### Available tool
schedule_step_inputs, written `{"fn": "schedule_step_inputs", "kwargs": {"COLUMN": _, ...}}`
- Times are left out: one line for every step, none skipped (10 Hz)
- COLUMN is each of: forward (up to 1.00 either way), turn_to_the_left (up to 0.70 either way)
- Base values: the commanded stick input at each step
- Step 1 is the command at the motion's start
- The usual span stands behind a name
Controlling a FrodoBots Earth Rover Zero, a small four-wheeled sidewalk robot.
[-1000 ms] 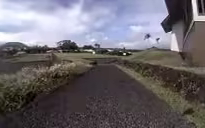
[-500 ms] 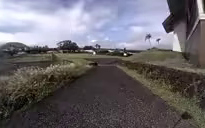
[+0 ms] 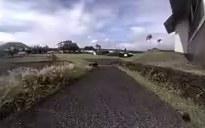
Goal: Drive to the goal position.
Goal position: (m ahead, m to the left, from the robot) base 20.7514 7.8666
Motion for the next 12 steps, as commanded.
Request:
{"fn": "schedule_step_inputs", "kwargs": {"forward": 0.5, "turn_to_the_left": 0.0}}
{"fn": "schedule_step_inputs", "kwargs": {"forward": 0.5, "turn_to_the_left": 0.0}}
{"fn": "schedule_step_inputs", "kwargs": {"forward": 0.5, "turn_to_the_left": 0.0}}
{"fn": "schedule_step_inputs", "kwargs": {"forward": 0.5, "turn_to_the_left": 0.0}}
{"fn": "schedule_step_inputs", "kwargs": {"forward": 0.5, "turn_to_the_left": 0.0}}
{"fn": "schedule_step_inputs", "kwargs": {"forward": 0.5, "turn_to_the_left": 0.0}}
{"fn": "schedule_step_inputs", "kwargs": {"forward": 0.5, "turn_to_the_left": 0.0}}
{"fn": "schedule_step_inputs", "kwargs": {"forward": 0.5, "turn_to_the_left": -0.17}}
{"fn": "schedule_step_inputs", "kwargs": {"forward": 0.5, "turn_to_the_left": -0.5}}
{"fn": "schedule_step_inputs", "kwargs": {"forward": 0.5, "turn_to_the_left": -0.5}}
{"fn": "schedule_step_inputs", "kwargs": {"forward": 0.5, "turn_to_the_left": -0.25}}
{"fn": "schedule_step_inputs", "kwargs": {"forward": 0.5, "turn_to_the_left": 0.0}}
